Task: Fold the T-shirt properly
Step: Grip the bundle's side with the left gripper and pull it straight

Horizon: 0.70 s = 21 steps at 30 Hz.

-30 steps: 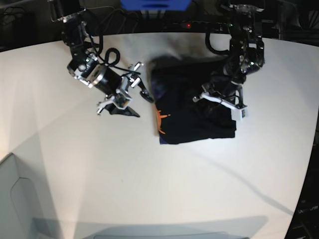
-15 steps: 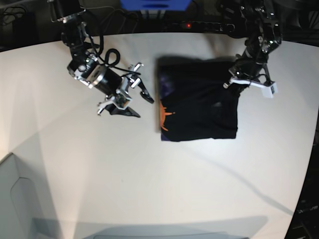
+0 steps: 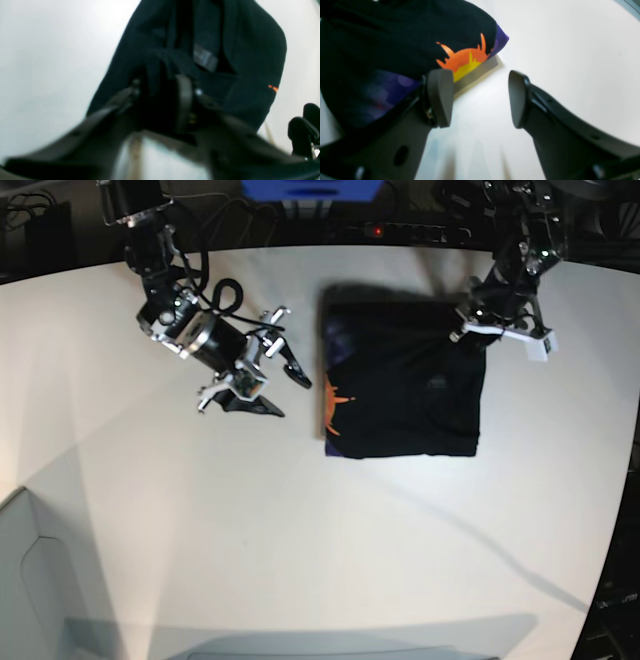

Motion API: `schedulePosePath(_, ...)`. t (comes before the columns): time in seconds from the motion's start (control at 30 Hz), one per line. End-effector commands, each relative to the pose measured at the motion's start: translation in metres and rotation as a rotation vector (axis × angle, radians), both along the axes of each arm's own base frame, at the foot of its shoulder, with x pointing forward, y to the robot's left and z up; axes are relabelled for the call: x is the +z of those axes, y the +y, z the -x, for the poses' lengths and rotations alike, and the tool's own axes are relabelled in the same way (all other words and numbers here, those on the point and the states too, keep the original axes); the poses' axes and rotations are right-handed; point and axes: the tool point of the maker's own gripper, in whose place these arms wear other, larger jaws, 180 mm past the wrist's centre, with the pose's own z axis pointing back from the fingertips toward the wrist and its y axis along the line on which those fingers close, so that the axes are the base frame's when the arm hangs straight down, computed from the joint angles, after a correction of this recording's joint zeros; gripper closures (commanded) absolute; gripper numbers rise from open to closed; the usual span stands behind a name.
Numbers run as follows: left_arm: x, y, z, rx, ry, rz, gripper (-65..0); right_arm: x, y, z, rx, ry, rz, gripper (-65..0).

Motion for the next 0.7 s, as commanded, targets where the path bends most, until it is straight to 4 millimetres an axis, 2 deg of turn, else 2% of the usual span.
schedulePosePath(0.0,0.007,0.011,0.001,0.022,-0.017,-0.025,-25.7,0.015,0.004,-0.004,0.016,-0.038,-0.041,-35.5)
schedulePosePath(0.07,0.009,0.024,0.007,0.058,-0.015,-0.046,-30.3,0.015,0.003,-0.004,0.015,-0.038,-0.04,-35.5)
schedulePosePath(0.23,0.015,0.06,0.025,0.197,-0.022,-0.067,-30.5,0.015,0.003,-0.004,0.015,-0.038,-0.04,-35.5)
schedulePosePath(0.4,0.036,0.093,0.031,0.329,-0.102,0.008,-30.3,0.015,0.005,-0.004,0.019,-0.039,-0.044,-35.5)
schedulePosePath(0.47,0.043,0.096,0.027,0.348,-0.136,0.038,-30.3,0.015,0.005,-0.004,0.019,-0.039,-0.044,-35.5)
schedulePosePath(0.53,0.052,0.092,0.013,0.342,-0.186,0.076,-30.3,0.017,0.008,-0.004,0.017,-0.039,-0.055,-35.5)
schedulePosePath(0.67,0.055,0.065,-0.019,0.268,-0.23,0.12,-30.7,0.019,0.011,-0.005,0.01,-0.04,-0.067,-35.5)
